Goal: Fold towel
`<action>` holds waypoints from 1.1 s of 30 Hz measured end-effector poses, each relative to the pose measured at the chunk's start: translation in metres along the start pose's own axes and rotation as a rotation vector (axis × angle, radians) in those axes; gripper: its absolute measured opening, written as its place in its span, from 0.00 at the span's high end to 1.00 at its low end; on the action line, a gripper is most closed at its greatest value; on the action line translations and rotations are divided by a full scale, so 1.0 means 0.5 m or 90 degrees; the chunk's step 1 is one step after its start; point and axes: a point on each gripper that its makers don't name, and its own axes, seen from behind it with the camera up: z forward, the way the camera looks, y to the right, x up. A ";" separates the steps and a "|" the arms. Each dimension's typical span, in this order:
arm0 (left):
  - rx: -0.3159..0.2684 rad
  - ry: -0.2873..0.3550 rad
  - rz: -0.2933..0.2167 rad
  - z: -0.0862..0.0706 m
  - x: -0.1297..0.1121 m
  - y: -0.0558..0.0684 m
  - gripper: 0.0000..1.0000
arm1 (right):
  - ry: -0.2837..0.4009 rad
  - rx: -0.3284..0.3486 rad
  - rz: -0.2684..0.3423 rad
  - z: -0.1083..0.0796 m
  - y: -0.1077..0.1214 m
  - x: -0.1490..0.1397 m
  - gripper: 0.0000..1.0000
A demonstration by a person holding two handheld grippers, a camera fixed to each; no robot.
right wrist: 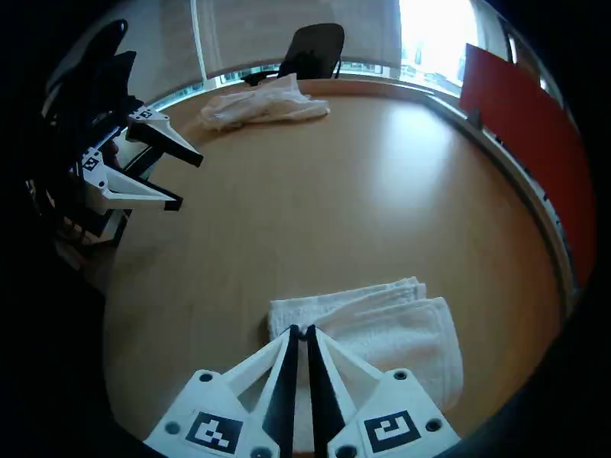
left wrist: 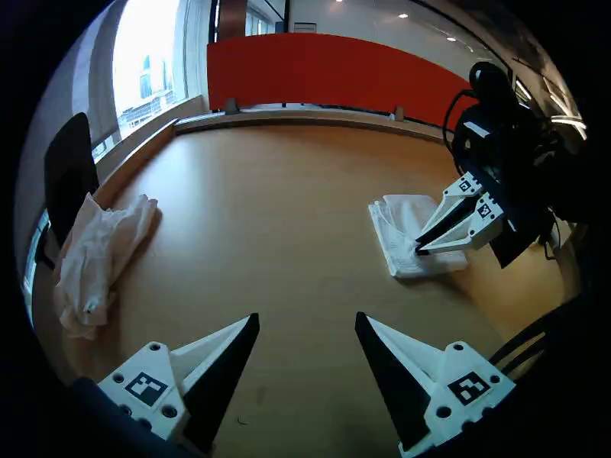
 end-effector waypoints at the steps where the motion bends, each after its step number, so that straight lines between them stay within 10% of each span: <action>1: -0.001 0.000 0.001 0.000 -0.001 0.001 0.07 | 0.000 0.000 0.000 0.001 0.000 0.000 0.89; 11: 0.000 -0.003 0.005 -0.006 -0.009 0.002 0.07 | 0.004 0.006 -0.002 0.003 -0.007 -0.002 0.61; 16: 0.001 -0.002 0.003 -0.009 -0.011 0.001 0.07 | 0.009 0.002 -0.002 -0.001 -0.006 0.000 0.30; 33: 0.002 0.003 0.009 -0.007 -0.008 0.000 0.07 | 0.027 -0.048 0.037 -0.028 0.005 -0.019 0.20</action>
